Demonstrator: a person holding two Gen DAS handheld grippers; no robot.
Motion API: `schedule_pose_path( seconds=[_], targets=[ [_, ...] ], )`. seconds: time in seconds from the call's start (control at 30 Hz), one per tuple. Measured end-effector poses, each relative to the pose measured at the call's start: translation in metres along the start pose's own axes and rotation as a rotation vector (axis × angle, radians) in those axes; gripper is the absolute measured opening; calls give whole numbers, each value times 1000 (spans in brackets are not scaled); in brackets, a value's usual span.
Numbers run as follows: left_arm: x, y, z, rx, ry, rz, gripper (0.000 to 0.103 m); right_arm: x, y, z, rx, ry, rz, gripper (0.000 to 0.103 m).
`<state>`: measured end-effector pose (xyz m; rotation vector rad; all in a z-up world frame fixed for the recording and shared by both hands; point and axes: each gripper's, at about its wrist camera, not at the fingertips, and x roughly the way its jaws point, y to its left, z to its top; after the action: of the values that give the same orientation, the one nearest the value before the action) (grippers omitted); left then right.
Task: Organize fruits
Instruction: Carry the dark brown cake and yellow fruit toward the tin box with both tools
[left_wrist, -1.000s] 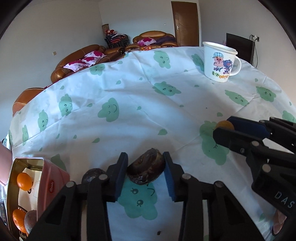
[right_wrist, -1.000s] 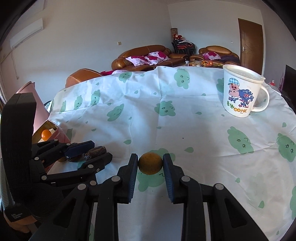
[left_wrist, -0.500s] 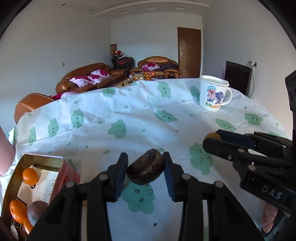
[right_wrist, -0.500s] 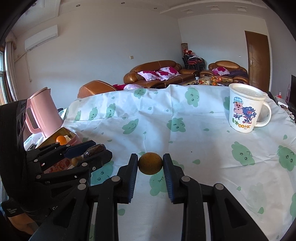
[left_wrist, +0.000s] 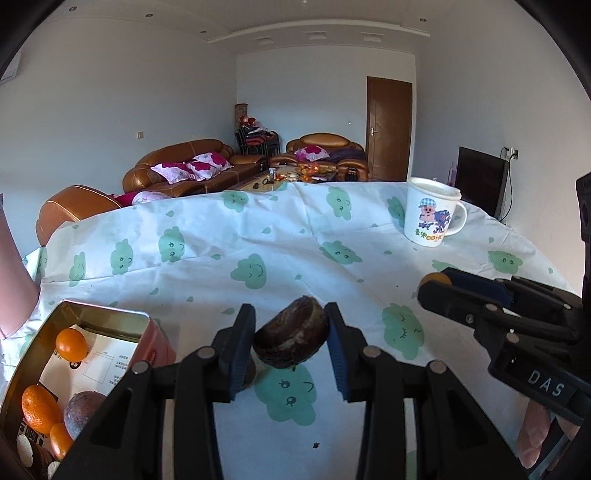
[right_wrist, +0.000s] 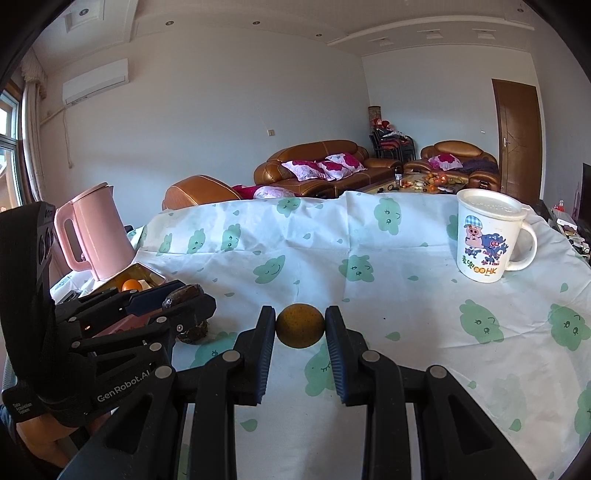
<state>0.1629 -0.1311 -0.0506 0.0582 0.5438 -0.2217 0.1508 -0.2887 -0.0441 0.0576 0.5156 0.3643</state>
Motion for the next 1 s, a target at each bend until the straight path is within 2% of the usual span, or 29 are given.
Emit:
schedule_pose_path(
  seconds=[1.0],
  targets=[
    [-27,4,-6,-20,-102,46,40,-28,15,-4,-78,-140,18,30]
  ],
)
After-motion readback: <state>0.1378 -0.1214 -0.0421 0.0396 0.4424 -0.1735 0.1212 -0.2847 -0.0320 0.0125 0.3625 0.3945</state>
